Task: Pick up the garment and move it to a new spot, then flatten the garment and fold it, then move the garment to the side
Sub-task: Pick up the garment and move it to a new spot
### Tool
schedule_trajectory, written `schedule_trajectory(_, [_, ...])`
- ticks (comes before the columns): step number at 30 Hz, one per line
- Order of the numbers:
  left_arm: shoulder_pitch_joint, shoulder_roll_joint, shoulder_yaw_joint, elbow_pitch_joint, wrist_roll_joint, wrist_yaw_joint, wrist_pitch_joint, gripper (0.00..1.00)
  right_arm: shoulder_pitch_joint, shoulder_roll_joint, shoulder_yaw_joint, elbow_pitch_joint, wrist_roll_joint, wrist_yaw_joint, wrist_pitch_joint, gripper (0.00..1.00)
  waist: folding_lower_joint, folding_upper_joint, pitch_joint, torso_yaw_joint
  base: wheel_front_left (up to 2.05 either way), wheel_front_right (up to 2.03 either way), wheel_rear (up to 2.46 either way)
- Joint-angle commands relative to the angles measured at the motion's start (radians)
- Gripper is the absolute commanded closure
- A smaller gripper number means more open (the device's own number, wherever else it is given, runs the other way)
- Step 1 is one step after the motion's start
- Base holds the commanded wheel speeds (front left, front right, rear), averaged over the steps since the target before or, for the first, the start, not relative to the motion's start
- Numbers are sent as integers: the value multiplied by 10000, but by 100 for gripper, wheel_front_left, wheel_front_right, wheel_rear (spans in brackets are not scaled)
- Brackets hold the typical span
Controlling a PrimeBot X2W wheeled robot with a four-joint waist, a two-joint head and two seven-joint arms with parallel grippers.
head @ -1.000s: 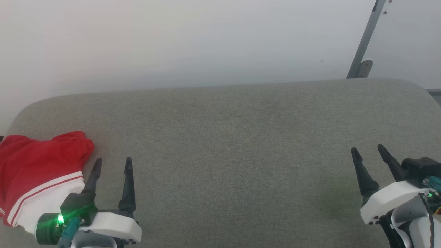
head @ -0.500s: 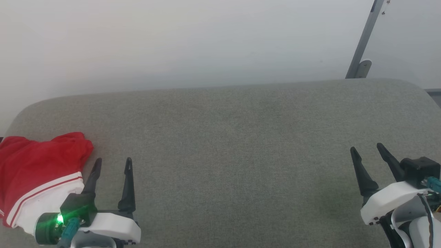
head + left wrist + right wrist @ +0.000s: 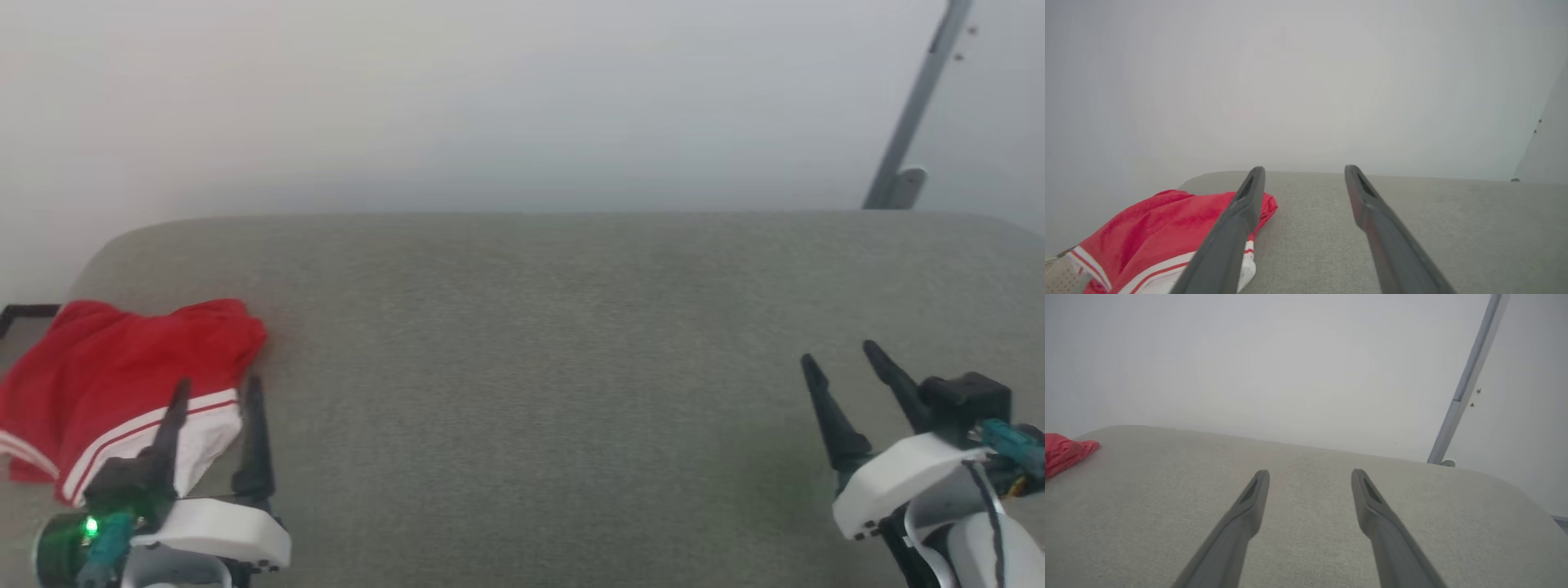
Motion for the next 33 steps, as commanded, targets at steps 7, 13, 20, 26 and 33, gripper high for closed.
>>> schedule_trajectory(7, [158,233,439,-161,-238,332,179,0,-371,-22,672,-38,109,2,90,0,0,-1,-197,1085,0,0,0])
schedule_trajectory(13, [362,342,588,-433,-338,461,364,0,-554,-1,1118,12,268,2,61,0,0,-1,-240,1847,0,0,0])
schedule_trajectory(20, [550,343,574,-735,-383,566,485,0,-603,-21,1252,158,332,1,-10,0,0,-1,-191,2379,0,0,0])
schedule_trajectory(26, [527,301,566,-845,-443,650,508,0,-587,-145,1236,119,366,1,-24,0,0,-1,-84,2469,0,0,0])
schedule_trajectory(33, [-32,168,683,-735,-863,555,567,0,-727,-409,1062,-136,401,1,129,0,0,-1,303,2349,0,0,0])
